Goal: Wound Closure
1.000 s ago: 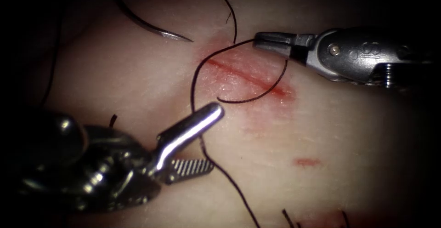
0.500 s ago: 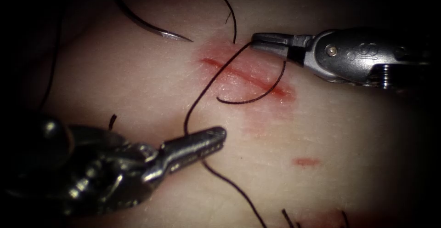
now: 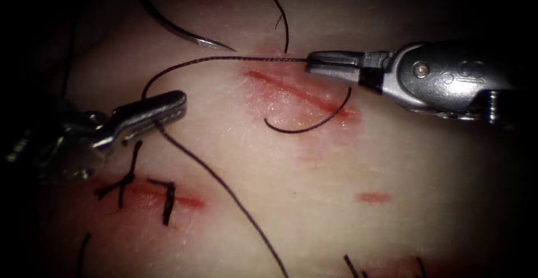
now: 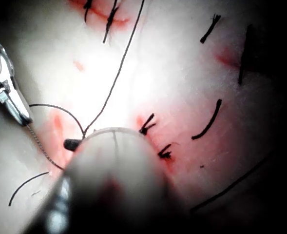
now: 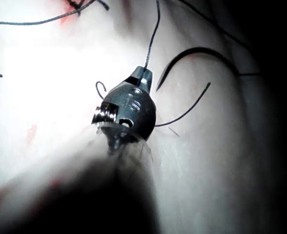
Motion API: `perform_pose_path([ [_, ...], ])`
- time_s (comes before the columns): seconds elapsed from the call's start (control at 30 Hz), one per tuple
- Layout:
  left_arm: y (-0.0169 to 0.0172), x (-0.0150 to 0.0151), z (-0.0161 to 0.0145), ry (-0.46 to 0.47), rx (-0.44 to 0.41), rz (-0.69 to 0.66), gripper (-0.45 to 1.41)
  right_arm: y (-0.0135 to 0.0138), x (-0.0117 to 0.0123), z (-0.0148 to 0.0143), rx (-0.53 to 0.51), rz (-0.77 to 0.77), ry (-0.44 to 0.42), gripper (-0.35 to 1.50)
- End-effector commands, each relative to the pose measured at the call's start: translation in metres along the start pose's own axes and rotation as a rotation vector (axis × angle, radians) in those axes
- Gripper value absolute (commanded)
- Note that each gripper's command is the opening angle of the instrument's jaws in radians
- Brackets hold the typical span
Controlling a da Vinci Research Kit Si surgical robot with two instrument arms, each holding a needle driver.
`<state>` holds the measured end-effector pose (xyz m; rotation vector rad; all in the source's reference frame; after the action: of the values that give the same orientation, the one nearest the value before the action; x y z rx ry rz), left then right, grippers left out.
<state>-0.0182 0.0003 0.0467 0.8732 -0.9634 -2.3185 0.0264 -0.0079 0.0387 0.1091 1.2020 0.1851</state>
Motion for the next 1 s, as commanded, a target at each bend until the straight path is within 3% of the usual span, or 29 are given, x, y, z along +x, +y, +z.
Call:
perform_pose_path([
  [0.03, 0.0005, 0.0, 0.0009, 0.001, -0.009, -0.001, -0.45, 0.0005, 0.0008, 0.0011, -0.005, 0.001, 0.004, 0.73],
  [0.1, 0.0005, -0.0005, 0.0012, -0.003, -0.022, 0.0, -0.45, 0.0006, 0.0012, 0.0012, -0.008, 0.011, 0.006, 1.14],
  [0.17, 0.0006, -0.0007, 0.0013, -0.003, -0.034, 0.002, -0.45, 0.0007, 0.0015, 0.0012, -0.012, 0.032, 0.01, 1.35],
  [0.33, 0.0011, -0.0007, 0.0004, 0.03, -0.077, 0.016, -0.45, 0.0011, 0.0022, 0.0006, -0.019, 0.057, 0.036, 1.46],
  [0.5, 0.0016, -0.0007, -0.0013, 0.046, -0.096, 0.018, -0.45, 0.0021, 0.0027, -0.0016, -0.025, 0.091, 0.083, 1.41],
  [0.6, 0.0017, -0.0008, -0.0018, 0.049, -0.096, 0.025, -0.45, 0.0031, 0.0025, -0.0034, -0.049, 0.115, 0.15, 1.18],
  [0.7, 0.0017, -0.0009, -0.0019, 0.05, -0.096, 0.031, -0.45, 0.0038, 0.0018, -0.0043, -0.07, 0.121, 0.14, 0.74],
  [0.77, 0.0017, -0.0008, -0.0017, 0.054, -0.095, 0.031, -0.45, 0.004, 0.0009, -0.0041, -0.084, 0.114, 0.127, 0.32],
  [0.8, 0.0017, -0.0007, -0.0017, 0.056, -0.095, 0.031, -0.45, 0.004, 0.0004, -0.0038, -0.088, 0.108, 0.122, -0.1],
  [0.83, 0.0016, -0.0006, -0.0016, 0.069, -0.092, 0.03, -0.45, 0.0037, -0.001, -0.0028, -0.075, 0.092, 0.088, -0.35],
  [1.0, 0.0012, -0.0007, -0.0012, 0.114, -0.089, -0.003, -0.45, 0.003, -0.0042, 0.001, -0.077, 0.049, 0.072, -0.35],
])
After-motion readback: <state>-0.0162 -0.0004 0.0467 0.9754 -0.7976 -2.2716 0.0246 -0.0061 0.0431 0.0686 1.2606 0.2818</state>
